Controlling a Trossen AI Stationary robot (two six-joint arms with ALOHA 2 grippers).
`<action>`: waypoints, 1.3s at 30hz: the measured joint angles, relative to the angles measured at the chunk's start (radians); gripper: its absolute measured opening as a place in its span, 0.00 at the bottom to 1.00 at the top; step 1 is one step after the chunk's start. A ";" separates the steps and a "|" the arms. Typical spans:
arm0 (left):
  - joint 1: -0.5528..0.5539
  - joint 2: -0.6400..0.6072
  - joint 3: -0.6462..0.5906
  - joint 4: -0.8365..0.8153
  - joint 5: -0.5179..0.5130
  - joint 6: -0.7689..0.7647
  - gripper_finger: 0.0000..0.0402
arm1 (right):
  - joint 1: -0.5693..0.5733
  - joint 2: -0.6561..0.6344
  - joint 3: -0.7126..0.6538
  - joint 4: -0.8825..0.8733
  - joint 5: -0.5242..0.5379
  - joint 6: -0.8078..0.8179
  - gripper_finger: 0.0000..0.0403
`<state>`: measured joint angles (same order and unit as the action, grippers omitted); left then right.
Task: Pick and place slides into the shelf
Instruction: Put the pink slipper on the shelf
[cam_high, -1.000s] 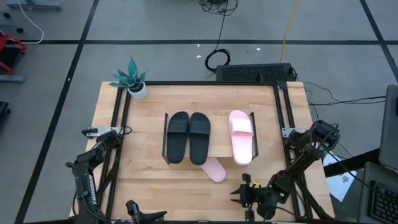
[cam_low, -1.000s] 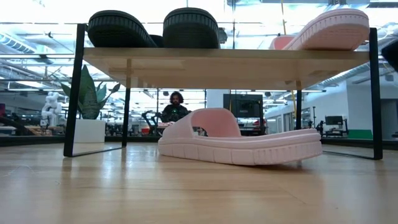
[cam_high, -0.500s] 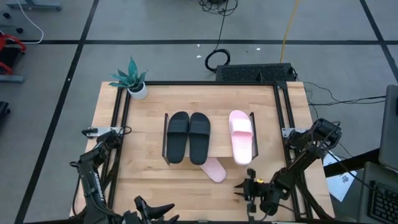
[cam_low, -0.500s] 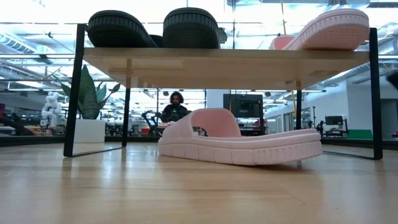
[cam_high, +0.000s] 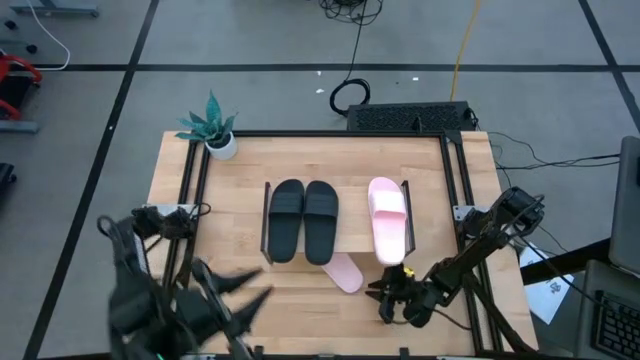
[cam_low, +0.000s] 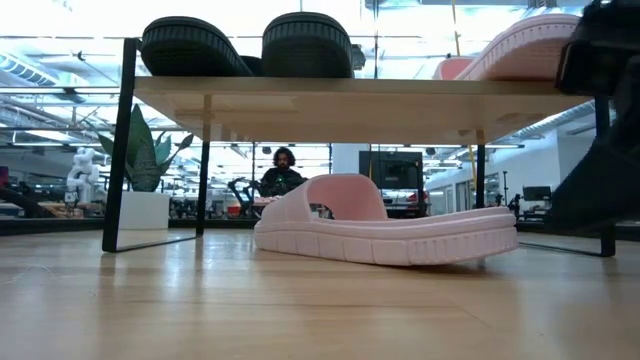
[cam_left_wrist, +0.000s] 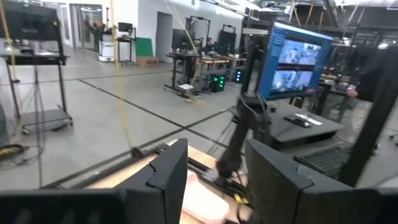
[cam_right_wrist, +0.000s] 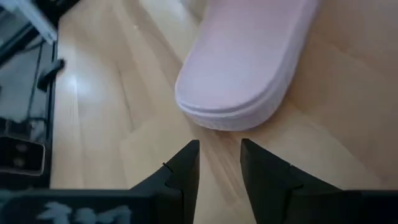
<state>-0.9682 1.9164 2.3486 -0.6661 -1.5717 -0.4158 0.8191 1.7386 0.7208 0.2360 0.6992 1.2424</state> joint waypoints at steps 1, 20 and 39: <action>0.003 -0.023 0.000 0.019 -0.001 0.044 0.40 | -0.005 0.000 0.000 -0.004 -0.012 0.029 0.26; -0.031 -0.144 0.000 0.138 0.002 0.605 0.40 | 0.077 0.000 0.001 -0.008 0.089 0.414 0.26; -0.181 -0.272 0.001 -0.119 0.000 0.596 0.40 | 0.102 0.212 0.071 0.295 0.397 0.629 0.26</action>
<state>-1.1494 1.6448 2.3493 -0.7846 -1.5715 0.1797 0.9207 1.9502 0.7921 0.5315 1.0958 1.8710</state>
